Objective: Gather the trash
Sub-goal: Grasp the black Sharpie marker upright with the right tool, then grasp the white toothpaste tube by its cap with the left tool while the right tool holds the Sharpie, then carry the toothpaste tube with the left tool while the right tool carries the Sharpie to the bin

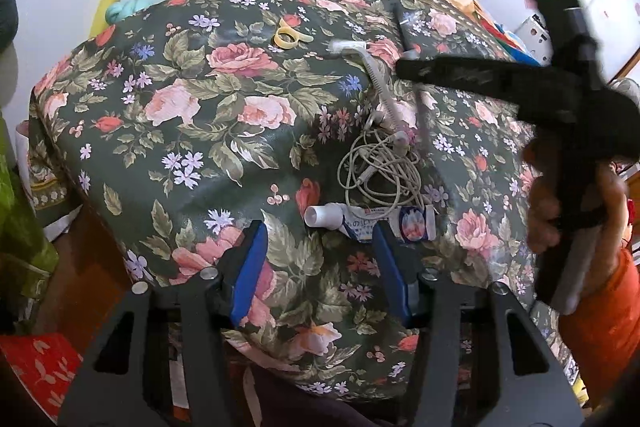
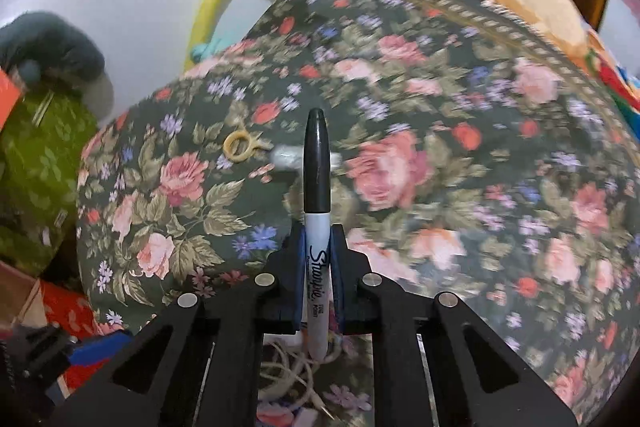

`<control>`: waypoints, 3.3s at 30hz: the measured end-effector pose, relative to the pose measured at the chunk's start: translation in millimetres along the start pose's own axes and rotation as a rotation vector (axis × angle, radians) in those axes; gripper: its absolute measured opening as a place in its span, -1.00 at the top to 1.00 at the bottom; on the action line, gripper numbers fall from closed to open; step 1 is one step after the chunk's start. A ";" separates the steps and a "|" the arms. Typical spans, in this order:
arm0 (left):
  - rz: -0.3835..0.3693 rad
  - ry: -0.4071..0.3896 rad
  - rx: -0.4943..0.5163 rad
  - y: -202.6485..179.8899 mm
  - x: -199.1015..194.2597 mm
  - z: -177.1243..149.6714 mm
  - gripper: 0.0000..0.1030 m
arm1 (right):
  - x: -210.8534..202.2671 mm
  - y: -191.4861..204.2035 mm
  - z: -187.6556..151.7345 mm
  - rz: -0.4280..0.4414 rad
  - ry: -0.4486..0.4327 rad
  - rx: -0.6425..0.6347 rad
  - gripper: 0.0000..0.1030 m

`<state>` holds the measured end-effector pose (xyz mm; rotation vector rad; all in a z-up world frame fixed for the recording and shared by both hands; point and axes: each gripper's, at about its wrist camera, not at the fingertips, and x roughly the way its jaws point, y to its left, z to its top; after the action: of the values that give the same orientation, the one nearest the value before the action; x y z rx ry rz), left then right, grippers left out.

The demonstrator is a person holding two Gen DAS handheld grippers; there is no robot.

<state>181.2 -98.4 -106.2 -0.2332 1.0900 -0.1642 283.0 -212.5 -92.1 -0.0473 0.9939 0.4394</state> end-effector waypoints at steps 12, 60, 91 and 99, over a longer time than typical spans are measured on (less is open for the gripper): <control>-0.098 0.108 -0.028 -24.3 27.4 -0.2 0.35 | -64.8 -50.8 -52.0 -0.061 -0.026 0.049 0.80; -0.034 -0.152 -0.021 -18.2 -78.1 1.7 0.96 | -127.1 -11.9 -79.5 0.021 -0.084 0.147 0.79; 0.110 -0.148 -0.193 164.9 -172.6 -114.5 0.96 | -106.2 225.5 -116.3 0.201 0.057 -0.118 0.79; 0.102 -0.056 -0.265 197.7 -145.5 -139.9 0.96 | -51.4 260.6 -142.6 0.206 0.216 -0.154 0.79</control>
<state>-6.1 112.9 -96.3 -0.4164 1.0639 0.0787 46.2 -26.0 -87.3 -0.1344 1.1807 0.7105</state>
